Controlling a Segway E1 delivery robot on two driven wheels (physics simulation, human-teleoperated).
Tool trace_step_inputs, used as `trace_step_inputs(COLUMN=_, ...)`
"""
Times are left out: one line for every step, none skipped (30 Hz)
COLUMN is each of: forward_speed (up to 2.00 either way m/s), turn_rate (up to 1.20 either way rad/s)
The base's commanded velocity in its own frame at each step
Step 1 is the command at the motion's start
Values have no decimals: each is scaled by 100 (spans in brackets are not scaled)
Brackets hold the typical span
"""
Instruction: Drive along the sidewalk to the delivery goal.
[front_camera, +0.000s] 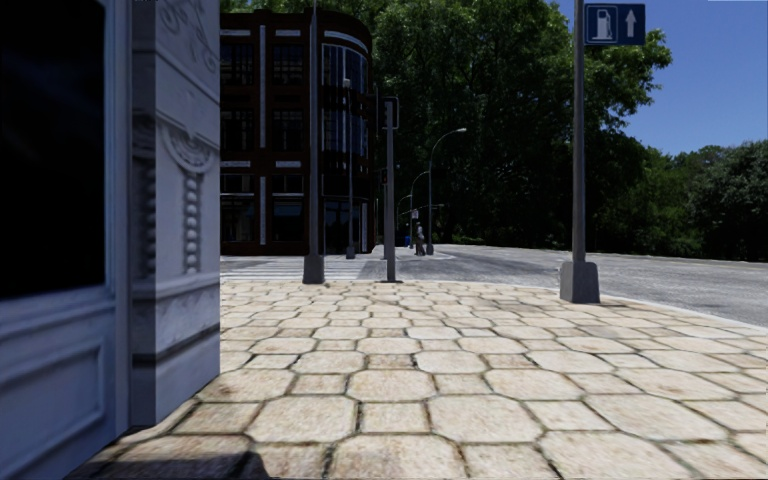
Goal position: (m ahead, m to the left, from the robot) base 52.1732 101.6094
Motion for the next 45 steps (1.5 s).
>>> trace_step_inputs(forward_speed=182, turn_rate=0)
trace_step_inputs(forward_speed=182, turn_rate=0)
trace_step_inputs(forward_speed=182, turn_rate=0)
trace_step_inputs(forward_speed=182, turn_rate=0)
trace_step_inputs(forward_speed=182, turn_rate=0)
trace_step_inputs(forward_speed=182, turn_rate=0)
trace_step_inputs(forward_speed=182, turn_rate=0)
trace_step_inputs(forward_speed=182, turn_rate=0)
trace_step_inputs(forward_speed=182, turn_rate=0)
trace_step_inputs(forward_speed=182, turn_rate=0)
trace_step_inputs(forward_speed=182, turn_rate=0)
trace_step_inputs(forward_speed=182, turn_rate=0)
trace_step_inputs(forward_speed=182, turn_rate=0)
trace_step_inputs(forward_speed=182, turn_rate=0)
trace_step_inputs(forward_speed=182, turn_rate=0)
trace_step_inputs(forward_speed=182, turn_rate=0)
trace_step_inputs(forward_speed=182, turn_rate=0)
trace_step_inputs(forward_speed=182, turn_rate=0)
trace_step_inputs(forward_speed=182, turn_rate=0)
trace_step_inputs(forward_speed=182, turn_rate=0)
trace_step_inputs(forward_speed=182, turn_rate=0)
trace_step_inputs(forward_speed=182, turn_rate=0)
trace_step_inputs(forward_speed=182, turn_rate=0)
trace_step_inputs(forward_speed=182, turn_rate=0)
trace_step_inputs(forward_speed=182, turn_rate=0)
trace_step_inputs(forward_speed=182, turn_rate=0)
trace_step_inputs(forward_speed=182, turn_rate=0)
trace_step_inputs(forward_speed=182, turn_rate=0)
trace_step_inputs(forward_speed=182, turn_rate=0)
trace_step_inputs(forward_speed=182, turn_rate=1)
trace_step_inputs(forward_speed=182, turn_rate=7)
trace_step_inputs(forward_speed=182, turn_rate=21)
trace_step_inputs(forward_speed=182, turn_rate=43)
trace_step_inputs(forward_speed=182, turn_rate=69)
trace_step_inputs(forward_speed=182, turn_rate=87)
trace_step_inputs(forward_speed=182, turn_rate=100)
trace_step_inputs(forward_speed=182, turn_rate=111)
trace_step_inputs(forward_speed=182, turn_rate=111)
trace_step_inputs(forward_speed=182, turn_rate=120)
trace_step_inputs(forward_speed=182, turn_rate=120)
trace_step_inputs(forward_speed=182, turn_rate=120)
trace_step_inputs(forward_speed=182, turn_rate=120)
trace_step_inputs(forward_speed=182, turn_rate=120)
trace_step_inputs(forward_speed=182, turn_rate=120)
trace_step_inputs(forward_speed=182, turn_rate=120)
